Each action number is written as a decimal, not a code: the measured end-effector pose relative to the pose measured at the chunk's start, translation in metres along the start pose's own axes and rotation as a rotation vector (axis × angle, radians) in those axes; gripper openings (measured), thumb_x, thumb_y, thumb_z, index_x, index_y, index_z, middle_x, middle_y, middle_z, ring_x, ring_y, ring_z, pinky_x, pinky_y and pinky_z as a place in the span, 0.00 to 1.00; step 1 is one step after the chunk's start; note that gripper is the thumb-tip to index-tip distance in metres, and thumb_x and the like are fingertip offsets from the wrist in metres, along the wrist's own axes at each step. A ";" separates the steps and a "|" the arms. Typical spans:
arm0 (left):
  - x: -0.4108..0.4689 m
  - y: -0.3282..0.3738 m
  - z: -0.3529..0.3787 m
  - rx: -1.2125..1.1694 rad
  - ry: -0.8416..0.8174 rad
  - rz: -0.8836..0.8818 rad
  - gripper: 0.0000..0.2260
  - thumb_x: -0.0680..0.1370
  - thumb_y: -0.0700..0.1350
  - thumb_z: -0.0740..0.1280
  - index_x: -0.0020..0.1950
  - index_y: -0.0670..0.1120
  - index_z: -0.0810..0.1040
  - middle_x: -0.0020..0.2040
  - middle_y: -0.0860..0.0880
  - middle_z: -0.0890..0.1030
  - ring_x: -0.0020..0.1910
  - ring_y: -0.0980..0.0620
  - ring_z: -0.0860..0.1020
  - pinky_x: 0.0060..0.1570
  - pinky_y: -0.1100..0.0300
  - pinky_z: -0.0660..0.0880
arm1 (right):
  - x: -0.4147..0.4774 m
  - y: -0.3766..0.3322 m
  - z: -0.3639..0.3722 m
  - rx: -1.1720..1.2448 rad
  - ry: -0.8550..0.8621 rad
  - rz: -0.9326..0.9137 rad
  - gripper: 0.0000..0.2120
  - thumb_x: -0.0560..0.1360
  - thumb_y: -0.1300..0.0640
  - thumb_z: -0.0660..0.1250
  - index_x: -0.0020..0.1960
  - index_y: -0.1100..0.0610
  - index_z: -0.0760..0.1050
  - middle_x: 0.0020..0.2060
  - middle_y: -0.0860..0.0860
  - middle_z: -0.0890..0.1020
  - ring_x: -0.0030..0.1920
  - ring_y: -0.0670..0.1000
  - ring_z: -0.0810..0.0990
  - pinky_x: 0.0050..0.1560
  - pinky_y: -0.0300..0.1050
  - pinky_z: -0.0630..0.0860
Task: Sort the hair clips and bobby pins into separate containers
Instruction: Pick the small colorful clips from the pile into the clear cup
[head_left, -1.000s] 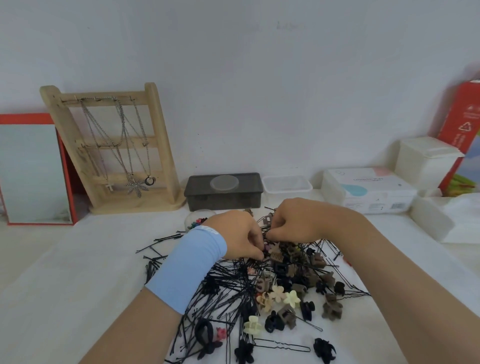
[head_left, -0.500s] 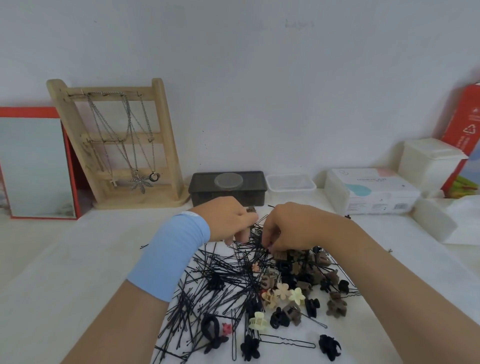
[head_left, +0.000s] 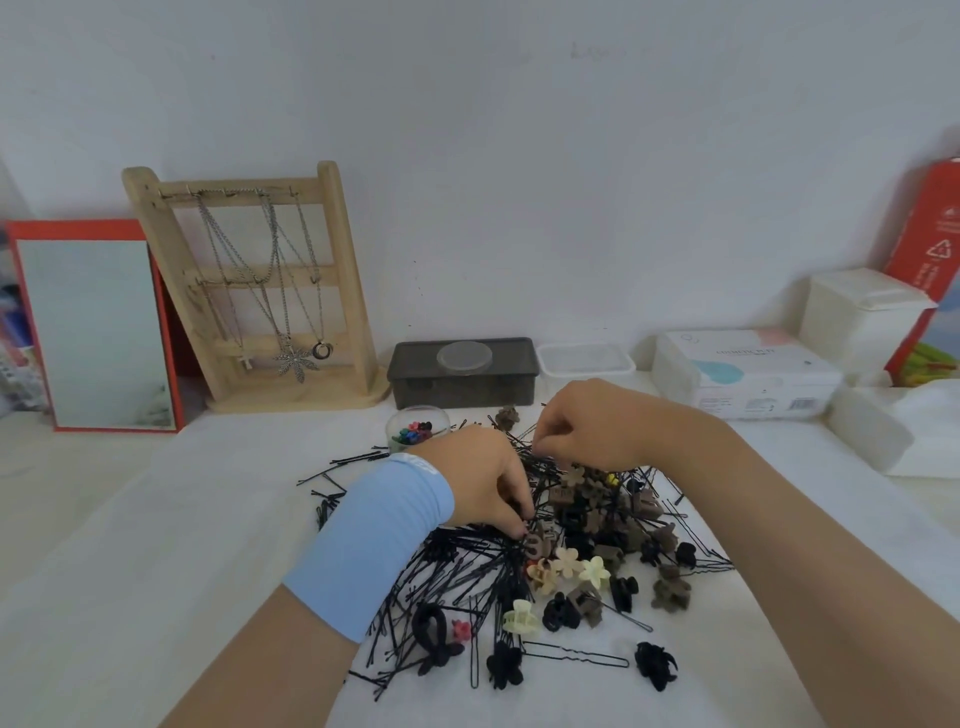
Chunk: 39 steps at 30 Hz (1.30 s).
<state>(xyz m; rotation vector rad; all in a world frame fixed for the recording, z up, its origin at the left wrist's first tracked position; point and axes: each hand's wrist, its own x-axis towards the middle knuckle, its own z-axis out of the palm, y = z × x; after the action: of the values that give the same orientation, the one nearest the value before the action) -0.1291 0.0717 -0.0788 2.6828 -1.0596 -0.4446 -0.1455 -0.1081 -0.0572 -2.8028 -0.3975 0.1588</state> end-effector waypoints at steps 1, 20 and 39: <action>0.000 0.000 0.001 0.003 0.001 0.008 0.08 0.72 0.51 0.75 0.51 0.56 0.86 0.46 0.58 0.83 0.45 0.58 0.80 0.50 0.58 0.78 | -0.001 -0.001 -0.002 0.005 -0.005 -0.007 0.06 0.76 0.50 0.69 0.49 0.48 0.84 0.35 0.38 0.80 0.41 0.40 0.79 0.46 0.39 0.75; -0.016 -0.086 -0.032 -0.250 0.542 -0.203 0.07 0.74 0.51 0.74 0.51 0.55 0.82 0.46 0.60 0.81 0.41 0.66 0.75 0.42 0.72 0.70 | 0.078 -0.061 0.017 0.133 0.222 -0.045 0.10 0.71 0.43 0.73 0.47 0.48 0.84 0.45 0.44 0.83 0.46 0.47 0.80 0.50 0.50 0.80; -0.018 -0.060 -0.013 -0.331 0.234 -0.148 0.33 0.70 0.51 0.77 0.72 0.55 0.67 0.64 0.54 0.75 0.58 0.56 0.77 0.60 0.56 0.74 | 0.034 -0.042 0.011 0.036 -0.025 0.050 0.29 0.76 0.45 0.68 0.74 0.50 0.68 0.61 0.48 0.81 0.47 0.46 0.81 0.57 0.44 0.74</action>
<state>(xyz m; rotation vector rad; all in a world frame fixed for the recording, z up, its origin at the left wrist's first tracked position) -0.1000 0.1281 -0.0821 2.4504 -0.6605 -0.2919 -0.1255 -0.0568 -0.0562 -2.7795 -0.3274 0.2107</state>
